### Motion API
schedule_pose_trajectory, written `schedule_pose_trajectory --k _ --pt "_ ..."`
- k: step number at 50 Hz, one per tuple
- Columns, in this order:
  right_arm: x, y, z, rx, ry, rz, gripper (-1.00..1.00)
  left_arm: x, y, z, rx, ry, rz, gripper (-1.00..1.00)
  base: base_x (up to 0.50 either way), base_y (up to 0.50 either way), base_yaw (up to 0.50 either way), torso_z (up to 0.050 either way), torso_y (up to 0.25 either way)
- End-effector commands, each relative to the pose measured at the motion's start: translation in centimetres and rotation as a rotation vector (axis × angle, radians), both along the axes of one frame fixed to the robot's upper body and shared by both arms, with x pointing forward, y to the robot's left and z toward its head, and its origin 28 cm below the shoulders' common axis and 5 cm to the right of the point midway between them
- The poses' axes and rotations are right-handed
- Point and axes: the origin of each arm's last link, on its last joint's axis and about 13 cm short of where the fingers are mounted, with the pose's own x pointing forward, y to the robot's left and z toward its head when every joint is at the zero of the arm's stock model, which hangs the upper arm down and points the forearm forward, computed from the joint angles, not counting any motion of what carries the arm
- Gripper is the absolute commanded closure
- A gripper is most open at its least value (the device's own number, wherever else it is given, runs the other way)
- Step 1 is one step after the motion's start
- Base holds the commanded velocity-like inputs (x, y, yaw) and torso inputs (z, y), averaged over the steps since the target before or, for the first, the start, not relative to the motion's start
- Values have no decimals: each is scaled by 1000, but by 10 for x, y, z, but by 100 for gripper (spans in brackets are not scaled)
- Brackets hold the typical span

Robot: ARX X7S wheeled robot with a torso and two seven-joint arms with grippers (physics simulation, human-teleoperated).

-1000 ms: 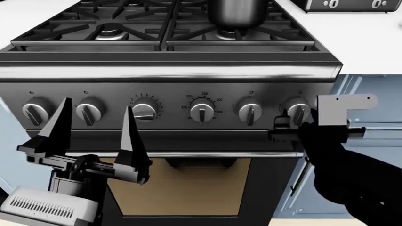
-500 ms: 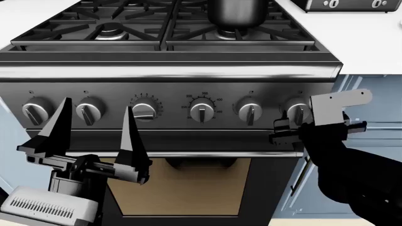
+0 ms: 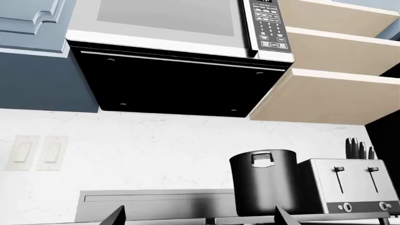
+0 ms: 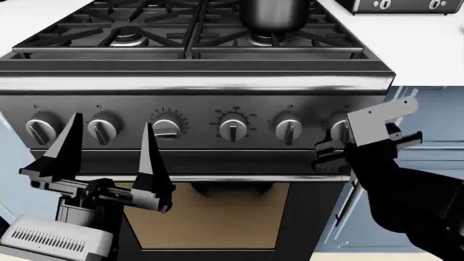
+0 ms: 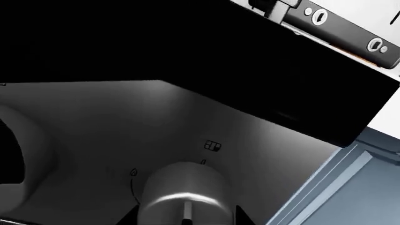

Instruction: Frozen meat rests on a plate on the counter. Retrieve the meat and place it in a pot on a burner. Then turn the burner on.

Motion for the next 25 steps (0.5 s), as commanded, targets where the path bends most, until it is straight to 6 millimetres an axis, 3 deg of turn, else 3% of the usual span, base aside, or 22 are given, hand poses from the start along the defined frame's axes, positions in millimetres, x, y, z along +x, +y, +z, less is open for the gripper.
schedule_pose_trajectory --k 1,25 --pt "-5 17 -4 4 87 142 100 0 0 0 0 -1 1 -100 11 0 4 0 0" --pt "-6 20 -6 -101 148 193 100 0 0 0 0 -2 2 -100 2 2 5 0 0"
